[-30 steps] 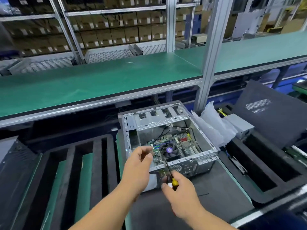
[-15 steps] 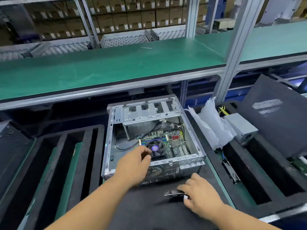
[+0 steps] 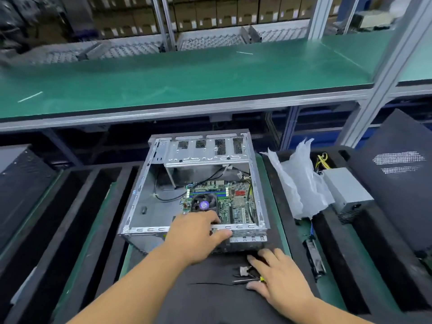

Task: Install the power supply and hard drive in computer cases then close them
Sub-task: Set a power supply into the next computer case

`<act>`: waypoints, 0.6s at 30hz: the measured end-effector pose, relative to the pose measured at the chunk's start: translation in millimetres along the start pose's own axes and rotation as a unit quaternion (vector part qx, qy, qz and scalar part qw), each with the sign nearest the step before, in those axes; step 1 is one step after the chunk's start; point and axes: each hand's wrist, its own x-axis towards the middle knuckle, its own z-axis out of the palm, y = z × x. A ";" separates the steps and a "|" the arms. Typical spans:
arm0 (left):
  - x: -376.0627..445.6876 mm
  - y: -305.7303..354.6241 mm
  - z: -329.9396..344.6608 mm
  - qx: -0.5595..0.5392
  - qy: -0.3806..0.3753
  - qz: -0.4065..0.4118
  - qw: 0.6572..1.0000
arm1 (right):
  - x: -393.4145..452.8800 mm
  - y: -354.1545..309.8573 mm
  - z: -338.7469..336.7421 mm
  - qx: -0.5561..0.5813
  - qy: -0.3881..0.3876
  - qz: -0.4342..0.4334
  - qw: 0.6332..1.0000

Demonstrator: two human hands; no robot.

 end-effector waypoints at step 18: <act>-38.3 -119.5 -22.1 0.104 -0.008 -0.076 0.992 | 30.1 -73.8 5.8 0.275 0.087 0.054 0.956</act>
